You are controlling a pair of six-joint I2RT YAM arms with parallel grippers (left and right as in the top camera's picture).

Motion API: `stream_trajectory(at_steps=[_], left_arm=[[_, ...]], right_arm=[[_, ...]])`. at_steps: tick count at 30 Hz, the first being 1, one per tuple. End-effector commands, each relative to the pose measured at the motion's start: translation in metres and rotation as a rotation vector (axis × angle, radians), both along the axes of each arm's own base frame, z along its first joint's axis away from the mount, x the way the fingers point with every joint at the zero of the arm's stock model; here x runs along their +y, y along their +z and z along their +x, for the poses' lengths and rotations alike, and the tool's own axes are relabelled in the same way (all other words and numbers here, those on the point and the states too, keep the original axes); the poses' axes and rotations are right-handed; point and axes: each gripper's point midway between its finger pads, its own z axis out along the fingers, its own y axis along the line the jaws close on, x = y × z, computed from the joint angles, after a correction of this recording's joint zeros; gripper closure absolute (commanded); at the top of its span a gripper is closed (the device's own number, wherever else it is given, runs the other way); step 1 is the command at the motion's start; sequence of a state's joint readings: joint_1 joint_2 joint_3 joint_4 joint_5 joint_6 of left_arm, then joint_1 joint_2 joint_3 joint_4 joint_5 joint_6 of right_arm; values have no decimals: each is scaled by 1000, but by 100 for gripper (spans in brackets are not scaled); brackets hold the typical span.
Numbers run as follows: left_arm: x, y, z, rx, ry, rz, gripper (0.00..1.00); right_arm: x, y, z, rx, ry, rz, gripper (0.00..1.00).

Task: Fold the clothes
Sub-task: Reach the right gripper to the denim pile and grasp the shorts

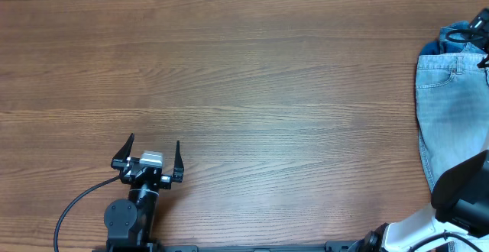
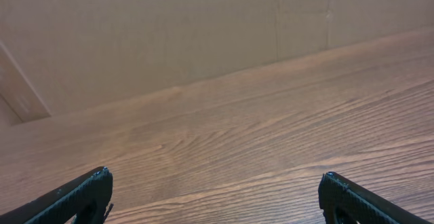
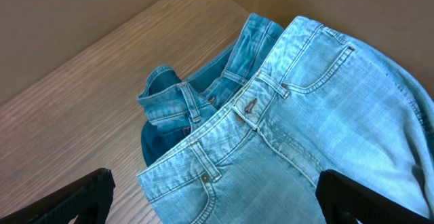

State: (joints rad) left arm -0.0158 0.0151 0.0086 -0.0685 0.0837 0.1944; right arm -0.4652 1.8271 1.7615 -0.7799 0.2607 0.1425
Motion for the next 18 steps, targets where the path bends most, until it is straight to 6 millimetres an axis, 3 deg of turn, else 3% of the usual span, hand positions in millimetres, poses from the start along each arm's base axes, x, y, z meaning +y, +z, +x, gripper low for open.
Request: stream_trajectory(at_steps=[1,4,6,9,12,15,18], left_arm=[[0,0,0,-4,0,16,0],[0,0,0,-4,0,16,0],[0,0,0,-4,0,16,0],[0,0,0,-4,0,16,0],[0,0,0,-4,0,16,0],[0,0,0,-4,0,16,0],[0,0,0,-4,0,16,0]], right_arm=[[-7,20,-1,-60,-5,-2,6],[4,15,8,-101,72,86,7],[3,4,11,-120,16,140,0],[13,-19,17,-115,-50,226,1],[28,-49,26,-78,-117,290,2],[52,-97,35,15,-197,312,0],[60,-124,37,34,-327,284,0]])
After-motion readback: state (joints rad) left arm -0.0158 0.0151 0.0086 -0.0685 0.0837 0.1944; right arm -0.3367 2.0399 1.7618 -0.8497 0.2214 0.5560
